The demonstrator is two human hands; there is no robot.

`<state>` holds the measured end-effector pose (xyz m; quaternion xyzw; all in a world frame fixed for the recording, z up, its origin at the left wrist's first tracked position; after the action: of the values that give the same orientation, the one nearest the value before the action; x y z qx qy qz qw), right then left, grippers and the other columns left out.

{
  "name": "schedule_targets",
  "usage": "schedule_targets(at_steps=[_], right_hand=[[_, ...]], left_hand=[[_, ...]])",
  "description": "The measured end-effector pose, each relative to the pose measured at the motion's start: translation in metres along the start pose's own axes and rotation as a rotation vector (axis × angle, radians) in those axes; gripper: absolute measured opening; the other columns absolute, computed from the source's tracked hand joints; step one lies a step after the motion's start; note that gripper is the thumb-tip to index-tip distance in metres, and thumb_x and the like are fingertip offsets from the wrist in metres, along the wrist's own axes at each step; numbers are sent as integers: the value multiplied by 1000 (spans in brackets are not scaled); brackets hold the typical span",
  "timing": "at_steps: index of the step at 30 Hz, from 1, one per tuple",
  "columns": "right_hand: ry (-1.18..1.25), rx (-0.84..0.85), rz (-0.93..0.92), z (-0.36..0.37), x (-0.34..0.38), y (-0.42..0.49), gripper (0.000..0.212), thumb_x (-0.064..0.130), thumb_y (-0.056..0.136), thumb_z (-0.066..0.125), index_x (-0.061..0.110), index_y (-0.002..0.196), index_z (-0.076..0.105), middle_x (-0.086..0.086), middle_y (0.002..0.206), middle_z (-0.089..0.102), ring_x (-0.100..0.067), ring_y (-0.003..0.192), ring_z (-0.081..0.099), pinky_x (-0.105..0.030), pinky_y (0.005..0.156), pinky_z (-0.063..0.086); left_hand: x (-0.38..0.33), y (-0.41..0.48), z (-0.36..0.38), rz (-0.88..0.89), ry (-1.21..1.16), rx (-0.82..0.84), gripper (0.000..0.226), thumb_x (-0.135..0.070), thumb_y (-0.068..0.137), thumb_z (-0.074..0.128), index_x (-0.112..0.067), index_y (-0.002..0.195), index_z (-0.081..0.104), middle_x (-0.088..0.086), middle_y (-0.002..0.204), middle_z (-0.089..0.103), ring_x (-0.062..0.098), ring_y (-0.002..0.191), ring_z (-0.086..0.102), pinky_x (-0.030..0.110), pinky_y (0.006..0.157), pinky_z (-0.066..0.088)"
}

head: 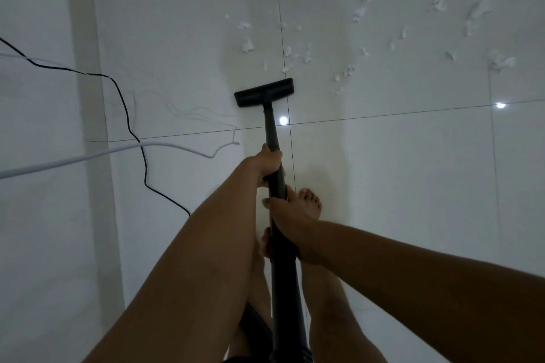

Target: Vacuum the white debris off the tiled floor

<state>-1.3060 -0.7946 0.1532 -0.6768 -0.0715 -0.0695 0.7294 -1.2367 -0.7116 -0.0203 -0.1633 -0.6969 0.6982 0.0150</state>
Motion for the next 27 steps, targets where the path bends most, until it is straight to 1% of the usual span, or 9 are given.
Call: schedule_targets(at_steps=[1, 2, 4, 6, 9, 12, 17, 23, 27], right_hand=[[-22, 25, 18, 6, -7, 5, 49, 24, 102, 50, 31, 148, 36, -6, 85, 58, -16, 72, 65, -38, 82, 63], [-61, 18, 21, 4, -11, 12, 46, 25, 101, 50, 32, 145, 39, -8, 82, 60, -22, 71, 63, -44, 82, 62], [-73, -46, -48, -4, -4, 17, 41, 22, 103, 47, 24, 143, 41, 0, 73, 54, -10, 57, 57, -18, 61, 58], [-72, -81, -88, -10, -2, 22, 37, 19, 106, 45, 14, 142, 42, 8, 72, 44, 4, 54, 44, 1, 42, 36], [-170, -17, -23, 5, -9, 15, 42, 20, 105, 47, 23, 146, 39, 0, 75, 52, -7, 53, 51, -14, 48, 47], [-194, 15, -30, 14, -5, 14, 44, 20, 104, 48, 29, 146, 37, -4, 75, 54, -12, 52, 53, -25, 52, 51], [-166, 35, -70, 22, 11, 20, 47, 17, 105, 43, 30, 149, 34, -3, 70, 50, -3, 37, 52, -11, 34, 41], [-81, 27, -47, 47, 26, 35, 47, 24, 104, 43, 36, 149, 34, -9, 91, 61, -20, 67, 60, -36, 67, 57], [-47, 47, -78, 55, 44, 44, 43, 23, 104, 44, 32, 146, 38, -10, 98, 63, -22, 77, 63, -38, 78, 58]], left_hand=[[0, 1, 2, 2, -7, 4, 48, -28, 110, 41, -25, 155, 25, 13, 92, 58, 20, 80, 61, 39, 78, 56], [0, 2, 3, 4, -6, 4, 47, -29, 110, 40, -25, 154, 26, 13, 92, 58, 21, 81, 61, 39, 80, 57], [-1, 4, 2, 5, 7, 2, 44, -30, 110, 40, -25, 152, 28, 13, 93, 58, 22, 82, 61, 41, 83, 57], [1, 3, -1, -5, 22, 4, 43, -29, 109, 41, -24, 150, 29, 13, 93, 59, 22, 83, 62, 40, 81, 58], [6, 1, -4, -24, 49, 14, 46, -29, 109, 42, -24, 152, 27, 13, 95, 60, 23, 85, 63, 39, 77, 57], [5, 0, -7, -24, 44, 14, 50, -28, 108, 42, -27, 155, 23, 14, 94, 60, 23, 85, 63, 42, 86, 59], [-7, 9, -23, 1, 85, -8, 58, -30, 108, 41, -33, 159, 16, 14, 96, 61, 23, 88, 64, 39, 80, 58], [-25, 22, -52, 13, 150, -26, 57, -32, 108, 42, -32, 159, 18, 11, 91, 64, 22, 86, 66, 45, 96, 58], [-44, 21, -66, 8, 188, -35, 57, -33, 108, 42, -30, 159, 19, 13, 95, 66, 23, 88, 67, 46, 95, 58]])
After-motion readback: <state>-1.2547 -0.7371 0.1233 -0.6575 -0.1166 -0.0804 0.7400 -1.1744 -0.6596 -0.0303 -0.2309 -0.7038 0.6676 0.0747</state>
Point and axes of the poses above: each hand's wrist, its own y-axis towards the middle knuckle, its own z-axis out of the palm, x = y × z, the point moved 9 cm from there along y, towards the middle knuckle
